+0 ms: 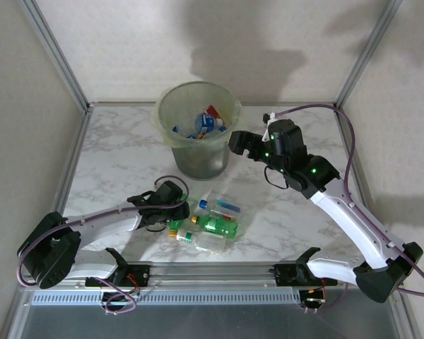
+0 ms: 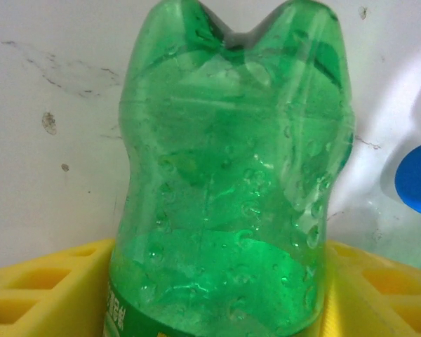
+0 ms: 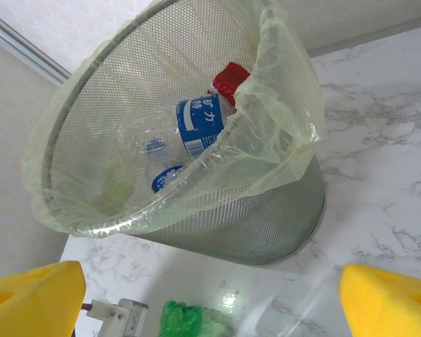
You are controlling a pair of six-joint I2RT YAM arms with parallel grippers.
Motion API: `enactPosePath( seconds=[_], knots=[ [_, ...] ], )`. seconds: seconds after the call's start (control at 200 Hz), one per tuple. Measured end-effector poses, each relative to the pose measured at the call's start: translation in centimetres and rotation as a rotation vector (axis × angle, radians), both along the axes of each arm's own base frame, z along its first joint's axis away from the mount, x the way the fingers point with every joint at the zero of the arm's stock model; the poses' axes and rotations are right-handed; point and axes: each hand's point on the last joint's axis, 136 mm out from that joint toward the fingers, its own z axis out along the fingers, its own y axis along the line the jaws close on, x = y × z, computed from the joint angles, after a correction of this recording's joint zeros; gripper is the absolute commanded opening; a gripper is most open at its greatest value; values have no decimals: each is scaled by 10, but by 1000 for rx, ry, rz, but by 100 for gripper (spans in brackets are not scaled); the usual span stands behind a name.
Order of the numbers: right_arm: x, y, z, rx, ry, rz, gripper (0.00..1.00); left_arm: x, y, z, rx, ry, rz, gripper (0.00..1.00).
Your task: Put the plastic bottles in the bin
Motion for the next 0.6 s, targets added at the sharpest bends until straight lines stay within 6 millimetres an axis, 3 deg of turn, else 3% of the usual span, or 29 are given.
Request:
enactPosePath(
  seconds=[0.215,0.325,0.436,0.601],
  knots=[
    [-1,-2,3,12,-4,-5,93,0,0,2,20,-16,-13,60],
    [-3,-3,6,18,-9,-2,93,1,-3,13,37,-42,-36,60],
    [-5,-1,7,29,-3,15,93,12,-12,42,26,-118,-51,60],
    [-9,8,7,53,17,73,95,32,-22,105,-19,-280,-73,60]
  ],
)
